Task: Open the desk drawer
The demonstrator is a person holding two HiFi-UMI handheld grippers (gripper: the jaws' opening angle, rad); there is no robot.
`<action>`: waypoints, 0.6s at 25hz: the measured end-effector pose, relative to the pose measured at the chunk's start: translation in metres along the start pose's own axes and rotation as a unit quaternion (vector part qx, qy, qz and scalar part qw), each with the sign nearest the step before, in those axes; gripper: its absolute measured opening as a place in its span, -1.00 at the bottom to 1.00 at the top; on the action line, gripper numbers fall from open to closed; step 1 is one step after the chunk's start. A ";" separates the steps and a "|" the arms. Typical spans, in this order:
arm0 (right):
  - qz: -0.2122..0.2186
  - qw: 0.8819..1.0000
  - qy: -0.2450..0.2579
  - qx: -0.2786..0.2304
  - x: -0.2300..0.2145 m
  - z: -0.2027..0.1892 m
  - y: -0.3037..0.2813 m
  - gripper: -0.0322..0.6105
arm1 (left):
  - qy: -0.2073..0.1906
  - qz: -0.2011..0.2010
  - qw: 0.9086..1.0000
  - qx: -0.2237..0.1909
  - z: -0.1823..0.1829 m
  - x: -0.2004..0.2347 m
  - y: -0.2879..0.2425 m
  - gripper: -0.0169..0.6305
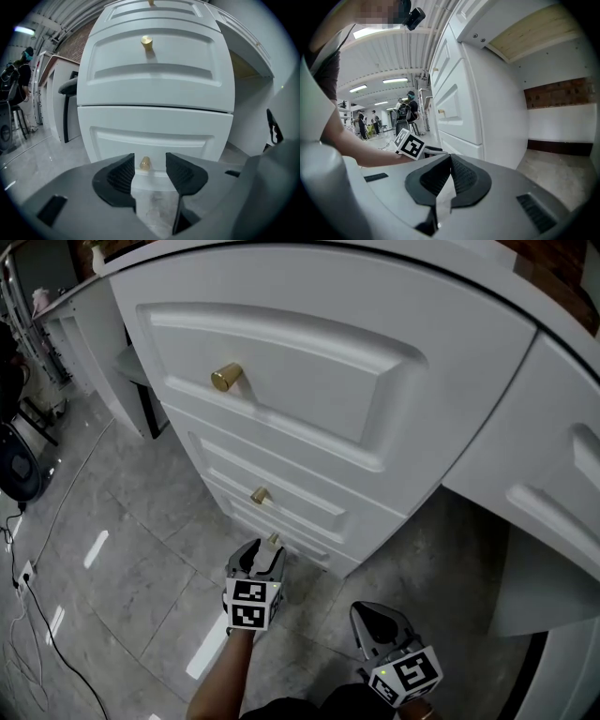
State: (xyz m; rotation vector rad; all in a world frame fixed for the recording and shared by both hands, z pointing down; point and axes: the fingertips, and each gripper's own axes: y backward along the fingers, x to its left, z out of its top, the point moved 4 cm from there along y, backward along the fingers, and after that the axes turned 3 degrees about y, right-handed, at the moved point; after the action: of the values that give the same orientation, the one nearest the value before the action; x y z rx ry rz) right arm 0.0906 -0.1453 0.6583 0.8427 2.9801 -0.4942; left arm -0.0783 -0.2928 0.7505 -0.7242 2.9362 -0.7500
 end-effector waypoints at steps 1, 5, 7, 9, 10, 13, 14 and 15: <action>0.000 1.000 0.001 0.000 0.001 -0.001 0.000 -0.89 | 0.000 0.001 1.000 0.003 -0.002 0.002 -0.005 -0.35; 0.000 1.000 0.005 0.003 0.002 -0.005 -0.001 -0.89 | 0.009 0.002 1.000 0.015 -0.008 0.007 -0.024 -0.36; -0.001 1.000 0.005 0.005 0.002 -0.006 0.001 -0.89 | 0.015 0.003 1.000 0.020 -0.011 0.008 -0.029 -0.39; -0.002 1.000 0.006 0.008 0.003 -0.007 0.002 -0.89 | 0.017 0.003 1.000 0.023 -0.013 0.009 -0.032 -0.42; -0.003 1.000 0.008 0.009 0.002 -0.007 0.003 -0.89 | 0.017 0.003 1.000 0.023 -0.013 0.009 -0.033 -0.45; -0.005 1.000 0.011 0.010 0.000 -0.006 0.004 -0.89 | 0.018 0.005 1.000 0.022 -0.012 0.011 -0.033 -0.59; -0.007 1.000 0.011 0.011 0.000 -0.006 0.005 -0.89 | 0.017 0.005 1.000 0.024 -0.013 0.013 -0.033 -0.62; -0.008 1.000 0.011 0.012 0.000 -0.006 0.006 -0.89 | 0.016 0.004 1.000 0.026 -0.014 0.013 -0.034 -0.64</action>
State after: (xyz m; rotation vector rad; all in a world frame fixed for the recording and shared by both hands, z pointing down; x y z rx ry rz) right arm 0.0938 -0.1387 0.6622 0.8325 3.0083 -0.5267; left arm -0.0776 -0.3187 0.7799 -0.7031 2.9341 -0.8430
